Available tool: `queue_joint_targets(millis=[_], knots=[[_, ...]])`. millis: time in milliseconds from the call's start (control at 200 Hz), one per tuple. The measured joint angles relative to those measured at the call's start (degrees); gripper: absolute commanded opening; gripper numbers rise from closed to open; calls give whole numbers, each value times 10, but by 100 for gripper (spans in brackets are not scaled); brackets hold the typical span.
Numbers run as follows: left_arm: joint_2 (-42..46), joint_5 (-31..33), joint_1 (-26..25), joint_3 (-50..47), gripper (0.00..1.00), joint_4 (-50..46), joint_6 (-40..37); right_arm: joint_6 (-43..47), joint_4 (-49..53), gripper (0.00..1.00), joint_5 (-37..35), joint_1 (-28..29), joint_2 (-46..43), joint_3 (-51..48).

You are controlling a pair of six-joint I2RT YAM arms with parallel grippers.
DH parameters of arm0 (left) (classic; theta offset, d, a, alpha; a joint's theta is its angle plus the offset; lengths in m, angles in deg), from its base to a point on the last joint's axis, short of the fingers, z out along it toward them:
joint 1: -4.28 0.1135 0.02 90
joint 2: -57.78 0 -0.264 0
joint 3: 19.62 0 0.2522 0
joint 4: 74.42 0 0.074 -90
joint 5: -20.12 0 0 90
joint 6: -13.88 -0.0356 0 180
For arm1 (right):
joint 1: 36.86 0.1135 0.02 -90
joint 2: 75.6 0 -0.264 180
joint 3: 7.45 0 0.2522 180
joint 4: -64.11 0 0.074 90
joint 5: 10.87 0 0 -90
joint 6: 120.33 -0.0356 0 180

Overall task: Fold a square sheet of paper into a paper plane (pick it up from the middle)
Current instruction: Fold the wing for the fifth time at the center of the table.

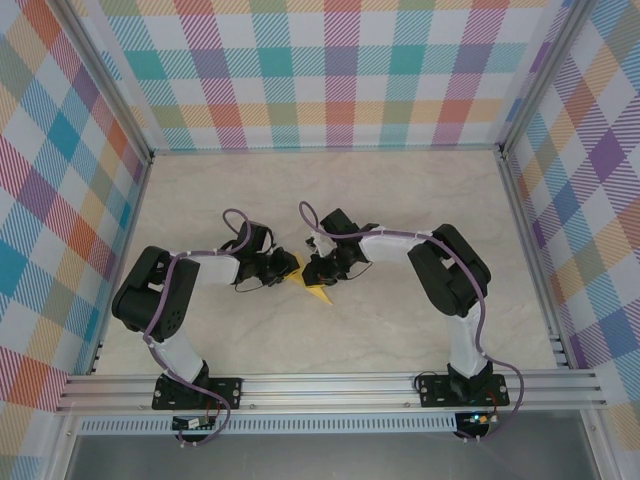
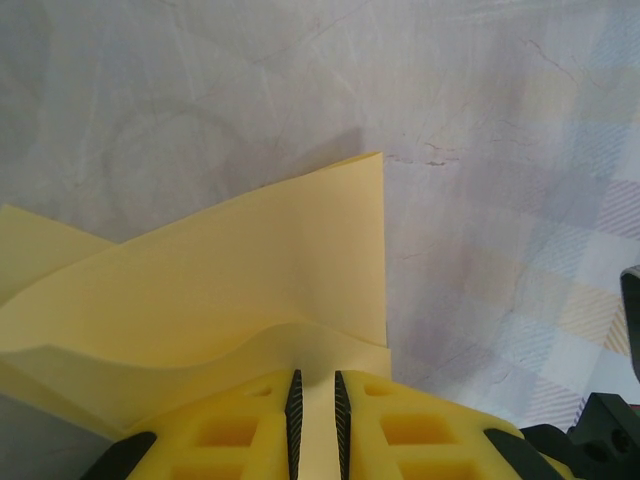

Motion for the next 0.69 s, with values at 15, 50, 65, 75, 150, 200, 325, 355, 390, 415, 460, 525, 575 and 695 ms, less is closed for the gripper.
queue_joint_targets(millis=[15,50,65,75,150,200,325,355,390,415,460,525,575,695], knots=[[0,0,0,0,20,0,0,1,1,16,0,0,0,0],[0,0,0,0,20,-1,0,4,4,16,0,0,1,0],[0,0,0,0,20,-2,0,5,5,15,0,0,1,0],[0,1,0,0,20,-2,0,5,5,15,0,0,1,0],[0,2,0,1,20,-2,0,10,9,15,0,0,2,0],[0,2,0,2,20,-4,0,12,13,15,-1,0,4,0],[0,3,0,5,20,-12,0,21,20,15,-9,0,7,0],[0,3,0,5,20,-12,0,22,22,15,-12,0,7,0],[0,3,0,6,20,-14,0,23,23,15,-15,0,7,0],[0,3,0,7,20,-15,0,23,23,15,-18,0,7,0],[-1,4,0,8,20,-17,0,25,25,15,-23,0,6,0],[-2,3,0,10,20,-21,0,28,32,15,-31,1,0,0],[-3,4,0,13,20,-25,0,31,38,16,-35,3,-7,0],[-3,4,0,14,20,-28,0,36,51,16,-41,7,-18,6]])
